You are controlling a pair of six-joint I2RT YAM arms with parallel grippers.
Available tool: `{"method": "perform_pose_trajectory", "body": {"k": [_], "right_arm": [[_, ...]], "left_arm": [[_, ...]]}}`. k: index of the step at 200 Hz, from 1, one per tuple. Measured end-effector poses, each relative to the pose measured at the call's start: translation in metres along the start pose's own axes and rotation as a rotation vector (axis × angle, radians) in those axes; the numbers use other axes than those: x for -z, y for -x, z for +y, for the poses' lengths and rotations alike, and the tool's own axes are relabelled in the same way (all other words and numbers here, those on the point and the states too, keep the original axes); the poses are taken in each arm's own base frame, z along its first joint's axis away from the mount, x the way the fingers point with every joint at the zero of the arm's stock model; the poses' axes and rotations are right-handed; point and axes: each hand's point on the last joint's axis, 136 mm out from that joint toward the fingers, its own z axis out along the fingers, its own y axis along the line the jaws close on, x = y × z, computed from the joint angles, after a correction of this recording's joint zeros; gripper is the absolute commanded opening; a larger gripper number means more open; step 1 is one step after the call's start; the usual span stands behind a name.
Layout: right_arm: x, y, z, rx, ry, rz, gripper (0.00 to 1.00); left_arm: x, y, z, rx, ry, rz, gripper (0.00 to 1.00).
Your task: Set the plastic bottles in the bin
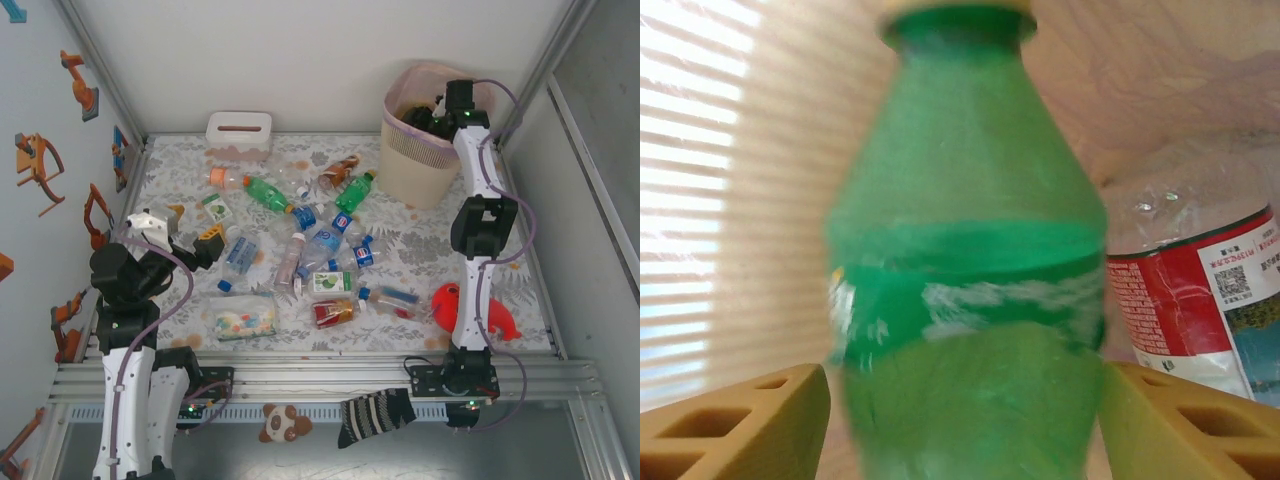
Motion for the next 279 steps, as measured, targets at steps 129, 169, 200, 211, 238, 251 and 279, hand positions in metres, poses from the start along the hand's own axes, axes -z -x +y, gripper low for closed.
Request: {"method": "perform_pose_trajectory", "body": {"k": [129, 169, 200, 211, 238, 251, 279], "right_arm": [[0.059, 0.013, 0.033, 0.067, -0.005, -0.087, 0.71], [0.131, 0.018, 0.074, 0.168, 0.027, -0.186, 0.70], [0.175, 0.008, 0.092, 0.270, 0.033, -0.223, 0.69], [0.187, 0.001, 0.094, 0.313, 0.030, -0.222, 0.69], [0.203, -0.020, 0.094, 0.419, 0.025, -0.190, 0.70], [0.208, -0.033, 0.091, 0.477, 0.021, -0.163, 0.70], [0.214, -0.070, 0.076, 0.592, 0.015, -0.091, 0.68]], "left_arm": [[0.000, -0.001, 0.001, 0.003, 0.004, 0.004, 0.97], [0.000, -0.001, 0.001, 0.003, 0.006, 0.004, 0.96], [0.000, -0.002, 0.003, 0.004, 0.016, 0.006, 0.96], [0.000, -0.002, 0.003, 0.003, 0.020, 0.006, 0.97], [0.000, -0.002, 0.004, 0.003, 0.023, 0.007, 0.97], [0.000, -0.002, 0.004, 0.003, 0.023, 0.007, 0.97], [0.000, -0.002, 0.004, 0.003, 0.022, 0.006, 0.96]]}}
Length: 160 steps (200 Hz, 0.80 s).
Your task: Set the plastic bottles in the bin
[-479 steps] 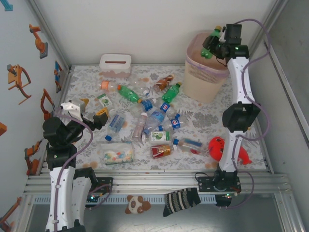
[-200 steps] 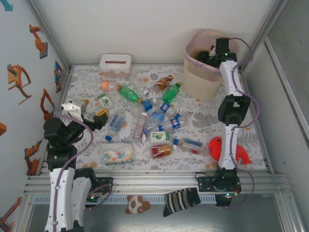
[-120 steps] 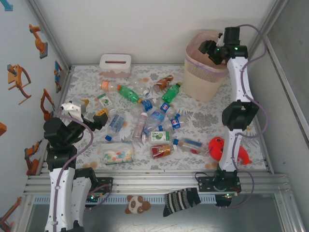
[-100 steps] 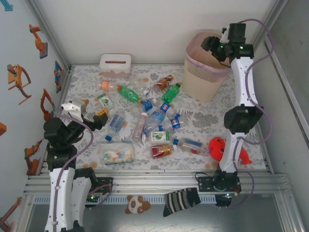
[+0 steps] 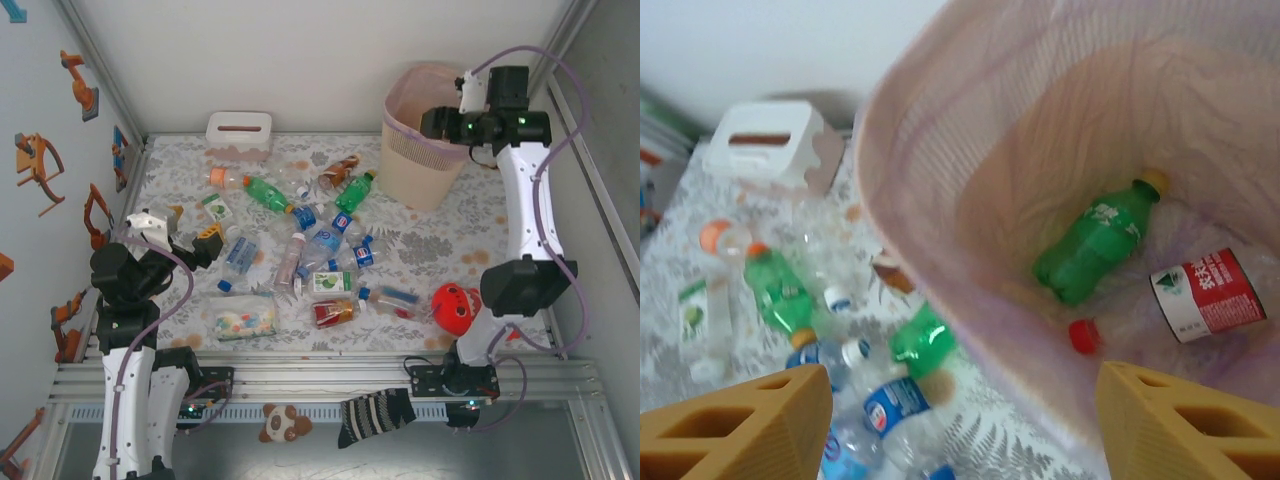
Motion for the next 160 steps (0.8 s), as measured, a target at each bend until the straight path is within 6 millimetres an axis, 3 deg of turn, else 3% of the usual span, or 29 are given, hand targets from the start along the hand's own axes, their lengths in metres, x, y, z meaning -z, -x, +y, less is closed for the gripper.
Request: {"method": "perform_pose_trajectory", "body": {"k": [23, 73, 121, 160], "right_arm": [[0.011, -0.041, 0.014, 0.092, 0.038, 0.038, 0.68], [0.034, -0.119, 0.069, 0.368, 0.154, 0.066, 0.69], [0.036, -0.186, 0.095, 0.587, 0.239, 0.197, 0.69], [0.041, -0.243, 0.106, 0.711, 0.296, 0.330, 0.70]], "left_arm": [[0.000, 0.000, 0.000, 0.001, 0.000, 0.001, 0.96], [-0.001, -0.002, 0.000, 0.005, -0.003, 0.007, 0.96], [-0.002, -0.003, 0.001, 0.010, -0.003, 0.014, 0.96], [-0.002, -0.005, 0.001, 0.014, -0.002, 0.019, 0.96]]}}
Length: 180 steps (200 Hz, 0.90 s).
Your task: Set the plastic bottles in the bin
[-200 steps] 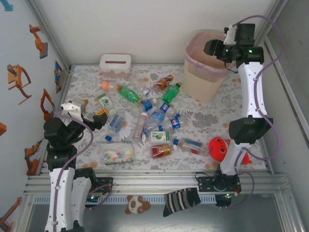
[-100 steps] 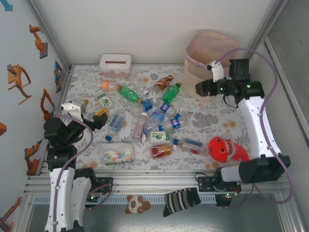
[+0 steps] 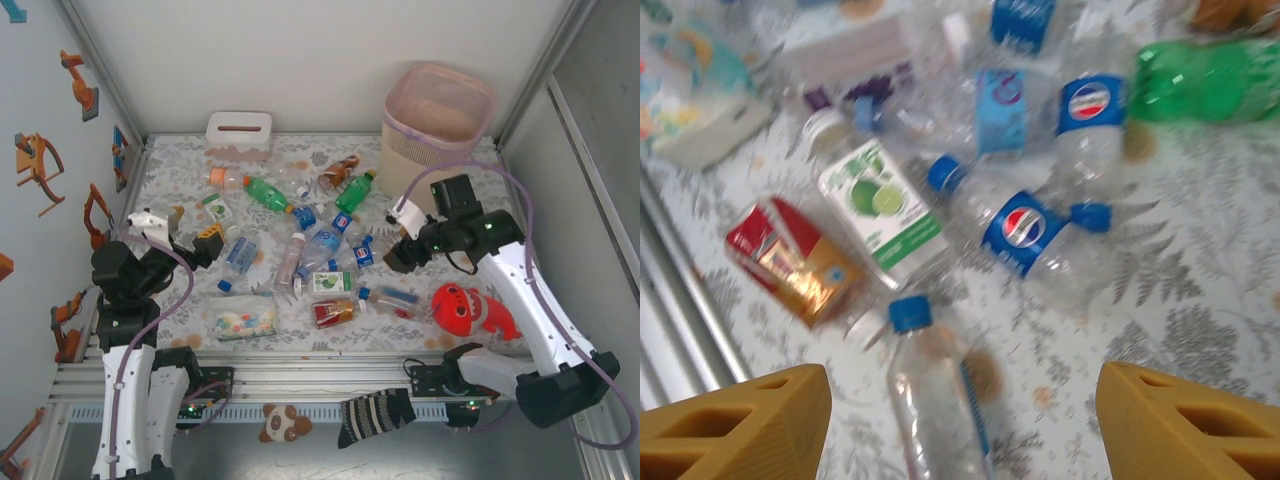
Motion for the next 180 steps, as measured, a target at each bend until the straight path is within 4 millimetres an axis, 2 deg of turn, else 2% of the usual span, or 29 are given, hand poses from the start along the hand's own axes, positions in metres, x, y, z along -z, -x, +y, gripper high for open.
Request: {"method": "perform_pose_trajectory", "body": {"k": [19, 44, 74, 101, 140, 180], "right_arm": [[-0.013, -0.019, 0.017, 0.052, 0.035, 0.073, 0.71], [-0.033, -0.055, 0.037, 0.144, 0.078, 0.202, 0.73], [-0.049, -0.086, 0.040, 0.217, 0.077, 0.327, 0.73], [-0.063, -0.100, 0.033, 0.268, 0.059, 0.410, 0.74], [-0.087, -0.110, 0.023, 0.296, 0.041, 0.457, 0.75], [-0.109, -0.118, 0.022, 0.306, 0.066, 0.492, 0.75]], "left_arm": [[0.000, 0.000, 0.000, 0.001, 0.000, 0.001, 0.96], [0.000, 0.000, 0.000, 0.001, 0.000, 0.001, 0.96], [0.000, 0.000, 0.000, 0.001, 0.001, 0.001, 0.96], [-0.001, -0.001, 0.001, 0.004, 0.003, 0.005, 0.96], [-0.002, -0.004, 0.003, 0.013, 0.007, 0.018, 0.96], [-0.002, -0.005, 0.005, 0.016, 0.017, 0.020, 0.96]]}}
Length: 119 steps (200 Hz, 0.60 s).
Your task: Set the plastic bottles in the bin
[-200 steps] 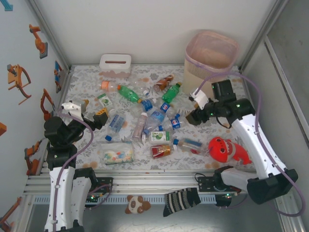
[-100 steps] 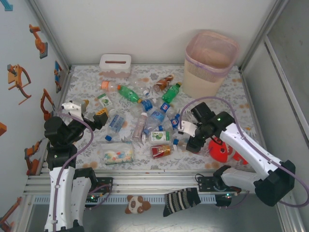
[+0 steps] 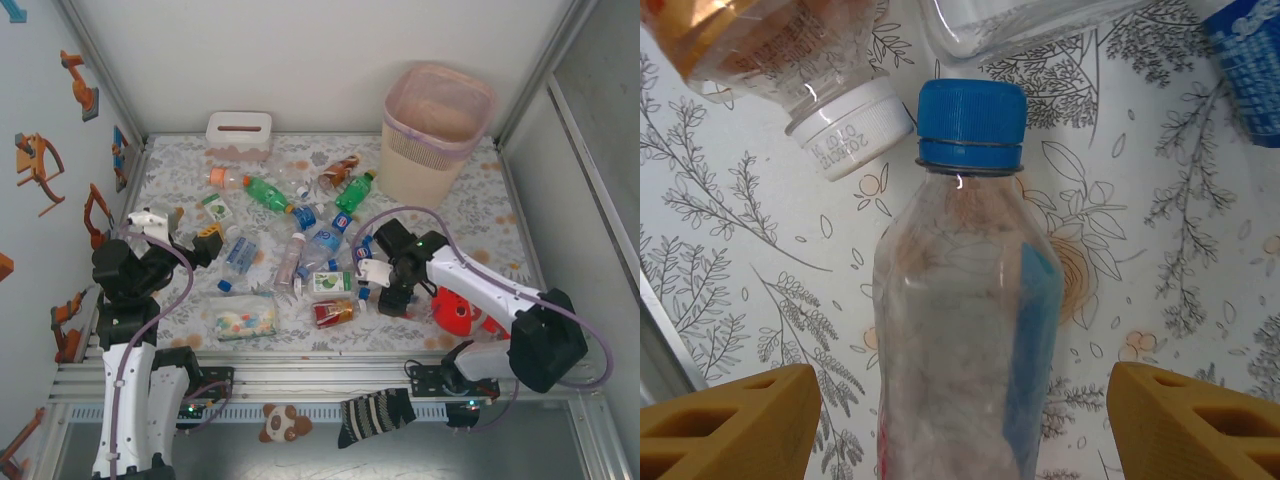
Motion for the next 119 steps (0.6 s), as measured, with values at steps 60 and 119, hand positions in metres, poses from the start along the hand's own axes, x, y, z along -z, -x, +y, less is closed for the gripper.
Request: {"method": "perform_pose_trajectory", "body": {"k": [60, 119], "right_arm": [[-0.032, -0.006, -0.001, 0.002, 0.046, 0.086, 0.72], [-0.042, -0.010, -0.001, 0.004, 0.058, 0.125, 0.61]], "left_arm": [[-0.001, -0.003, 0.001, 0.008, 0.001, 0.011, 0.96], [-0.003, -0.006, 0.002, 0.021, 0.001, 0.029, 0.96]]}}
